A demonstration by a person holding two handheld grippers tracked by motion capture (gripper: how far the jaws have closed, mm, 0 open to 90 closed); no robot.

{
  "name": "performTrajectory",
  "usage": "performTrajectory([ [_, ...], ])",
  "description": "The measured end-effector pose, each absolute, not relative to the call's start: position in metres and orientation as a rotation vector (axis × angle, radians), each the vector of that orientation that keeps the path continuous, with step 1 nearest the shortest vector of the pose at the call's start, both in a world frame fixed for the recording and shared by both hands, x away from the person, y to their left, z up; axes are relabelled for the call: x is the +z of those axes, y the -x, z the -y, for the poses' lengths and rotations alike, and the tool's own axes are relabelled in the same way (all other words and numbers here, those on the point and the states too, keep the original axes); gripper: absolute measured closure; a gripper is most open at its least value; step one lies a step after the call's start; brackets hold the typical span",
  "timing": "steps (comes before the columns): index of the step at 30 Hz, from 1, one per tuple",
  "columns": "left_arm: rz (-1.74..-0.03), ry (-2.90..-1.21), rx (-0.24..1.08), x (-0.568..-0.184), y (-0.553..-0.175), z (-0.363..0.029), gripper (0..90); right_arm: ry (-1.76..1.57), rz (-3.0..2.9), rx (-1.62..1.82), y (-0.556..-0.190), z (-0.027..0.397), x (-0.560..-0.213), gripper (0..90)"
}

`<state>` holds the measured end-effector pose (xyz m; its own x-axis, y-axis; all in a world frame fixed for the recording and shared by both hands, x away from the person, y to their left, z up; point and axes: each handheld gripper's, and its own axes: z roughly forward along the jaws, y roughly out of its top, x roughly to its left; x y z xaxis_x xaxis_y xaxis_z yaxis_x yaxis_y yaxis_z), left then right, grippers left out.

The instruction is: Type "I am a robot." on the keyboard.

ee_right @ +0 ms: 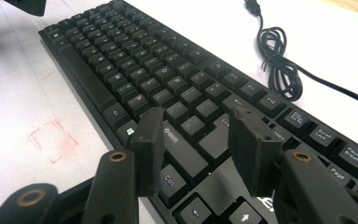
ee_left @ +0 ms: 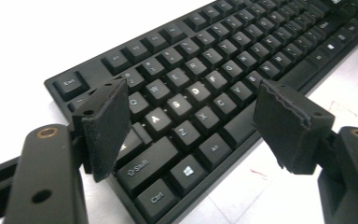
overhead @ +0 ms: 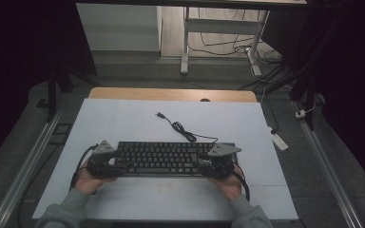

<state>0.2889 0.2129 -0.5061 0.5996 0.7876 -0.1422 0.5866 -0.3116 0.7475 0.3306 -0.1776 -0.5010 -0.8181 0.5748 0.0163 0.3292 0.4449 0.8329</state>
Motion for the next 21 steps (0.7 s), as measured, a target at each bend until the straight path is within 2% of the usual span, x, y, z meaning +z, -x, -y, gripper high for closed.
performTrajectory([
  [8, -1.029, -2.052, 0.295, -0.506, -0.289, -0.202, 26.9, -0.781, -2.435, 1.319, -0.33, 0.178, -0.503, 55.4],
  [14, -0.996, -2.083, 0.288, -0.505, -0.29, -0.193, 34.4, -0.785, -2.428, 1.318, -0.331, 0.18, -0.503, 55.2],
  [21, -0.941, -2.117, 0.251, -0.5, -0.296, -0.178, 50.4, -0.79, -2.426, 1.315, -0.33, 0.181, -0.502, 55.2],
])
